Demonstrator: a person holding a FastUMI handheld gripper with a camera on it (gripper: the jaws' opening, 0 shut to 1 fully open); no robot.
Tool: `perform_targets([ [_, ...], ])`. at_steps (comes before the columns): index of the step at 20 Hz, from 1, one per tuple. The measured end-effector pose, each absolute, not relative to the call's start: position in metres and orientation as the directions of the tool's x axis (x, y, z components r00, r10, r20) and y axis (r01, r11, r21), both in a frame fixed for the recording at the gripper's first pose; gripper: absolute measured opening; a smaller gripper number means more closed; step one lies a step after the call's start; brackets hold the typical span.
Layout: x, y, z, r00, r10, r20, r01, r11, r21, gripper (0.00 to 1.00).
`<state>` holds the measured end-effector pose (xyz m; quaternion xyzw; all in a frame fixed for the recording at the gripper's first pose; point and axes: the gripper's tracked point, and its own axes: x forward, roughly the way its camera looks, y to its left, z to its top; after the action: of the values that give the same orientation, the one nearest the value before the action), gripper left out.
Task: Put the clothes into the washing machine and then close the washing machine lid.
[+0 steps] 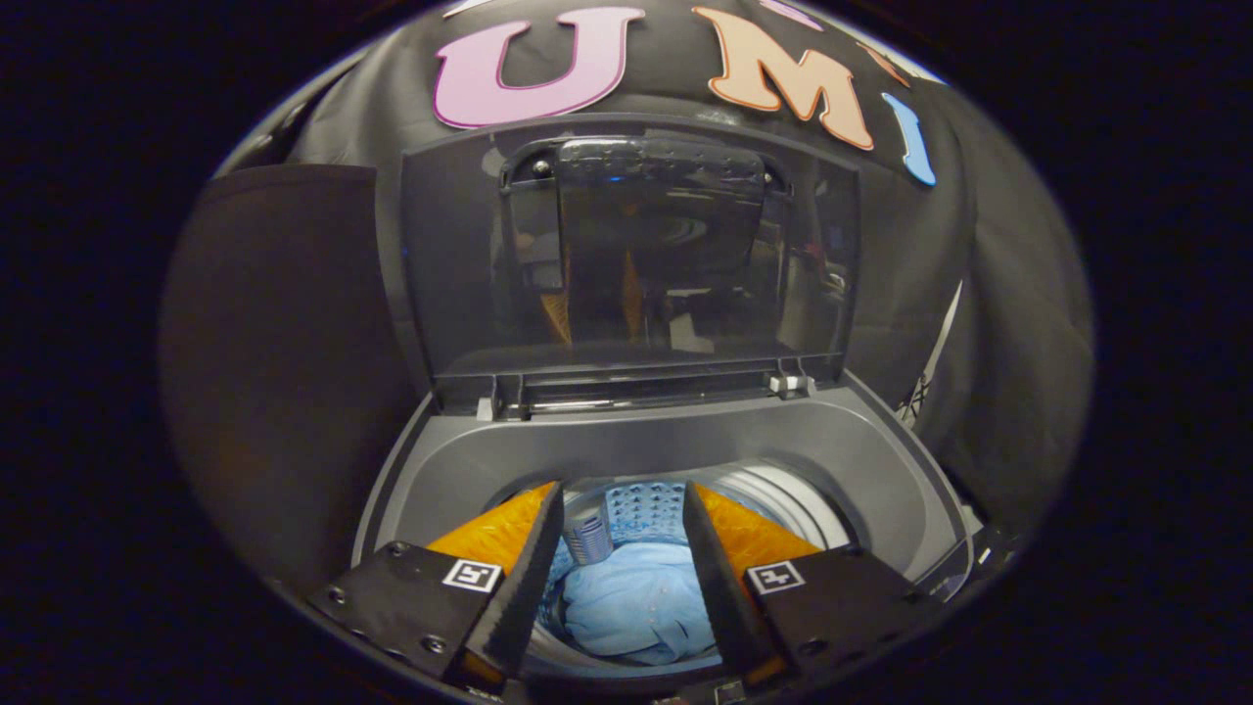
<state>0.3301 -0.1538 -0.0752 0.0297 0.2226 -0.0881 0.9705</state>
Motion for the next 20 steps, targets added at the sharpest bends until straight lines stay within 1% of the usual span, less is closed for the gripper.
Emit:
perform_targets([
  [4, 0.329, -0.150, -0.082, 0.870, -0.141, -0.473, 0.162, 0.987, 0.003, 1.00],
  [7, 0.330, -0.147, -0.089, 0.855, -0.117, -0.505, 0.142, 0.990, 0.011, 1.00],
  [9, 0.331, -0.144, -0.085, 0.866, -0.107, -0.488, 0.127, 0.992, 0.008, 1.00],
  [13, 0.332, -0.139, -0.070, 0.886, -0.107, -0.451, 0.136, 0.990, 0.034, 1.00],
  [17, 0.343, -0.140, -0.007, 0.910, -0.151, -0.386, 0.166, 0.986, 0.005, 1.00],
  [20, 0.356, -0.140, 0.046, 0.933, -0.162, -0.320, 0.181, 0.983, 0.030, 1.00],
])
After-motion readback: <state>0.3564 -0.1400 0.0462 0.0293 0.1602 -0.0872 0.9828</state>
